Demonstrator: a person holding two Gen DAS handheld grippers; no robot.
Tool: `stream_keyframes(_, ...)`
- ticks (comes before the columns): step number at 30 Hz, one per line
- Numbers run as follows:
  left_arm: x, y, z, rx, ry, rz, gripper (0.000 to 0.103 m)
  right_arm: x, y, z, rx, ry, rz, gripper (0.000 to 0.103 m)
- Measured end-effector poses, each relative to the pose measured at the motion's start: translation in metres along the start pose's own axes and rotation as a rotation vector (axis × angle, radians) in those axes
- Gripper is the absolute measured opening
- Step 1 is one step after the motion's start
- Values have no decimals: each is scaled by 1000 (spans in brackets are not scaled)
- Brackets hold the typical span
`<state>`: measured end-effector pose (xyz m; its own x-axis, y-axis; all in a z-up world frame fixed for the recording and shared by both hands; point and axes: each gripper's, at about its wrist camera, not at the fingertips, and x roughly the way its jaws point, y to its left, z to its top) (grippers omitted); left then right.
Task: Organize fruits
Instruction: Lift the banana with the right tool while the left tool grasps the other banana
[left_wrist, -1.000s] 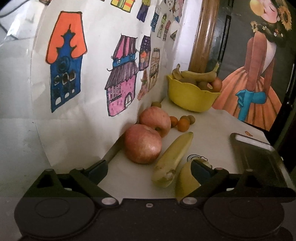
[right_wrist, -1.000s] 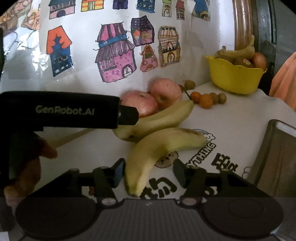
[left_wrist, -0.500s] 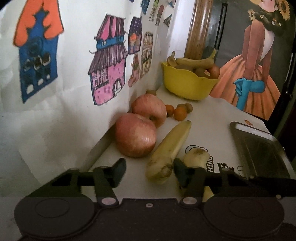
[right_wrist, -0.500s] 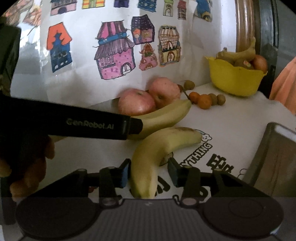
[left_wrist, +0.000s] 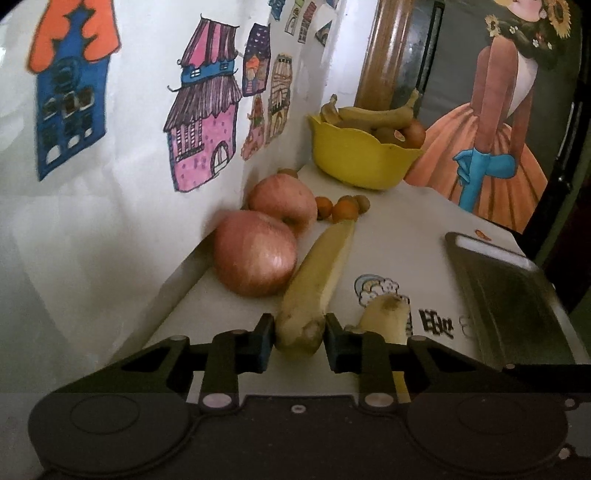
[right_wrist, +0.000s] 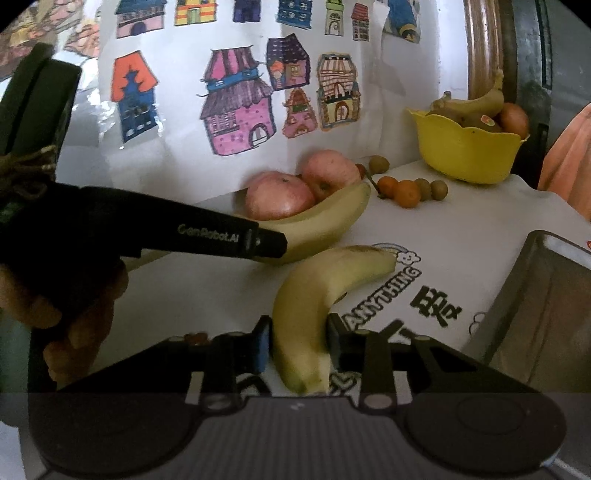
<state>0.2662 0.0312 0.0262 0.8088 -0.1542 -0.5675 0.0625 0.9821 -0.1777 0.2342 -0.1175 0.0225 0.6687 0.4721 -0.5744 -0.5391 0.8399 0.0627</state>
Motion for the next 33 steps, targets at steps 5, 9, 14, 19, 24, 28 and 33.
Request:
stream_keyframes(5,-16,4,-11,-4,1,3,30,-18,7,-14,-32,3,15,35)
stream_keyframes(9,-31,5,-20,-2,2,8,30,-36,14,-26,-56,12,24,35)
stream_keyframes(14,-55,4,-37,6,0,6,30,-57,23,-40,-73,25,32,35)
stream_keyframes(19,-80,1,-54,21,3,4,30,-83,29,-60,-96,31,38,35)
stream_keyframes(24,-98,-3,-69,33,10,-11,30,-110,25,-76,-106,36,34,36)
stream_keyframes(28,-98,-4,-71,41,10,-10,32,-116,20,-81,-78,25,26,37)
stream_keyframes(33,-89,-6,-66,62,4,-2,44,-112,18,-82,-36,-9,15,48)
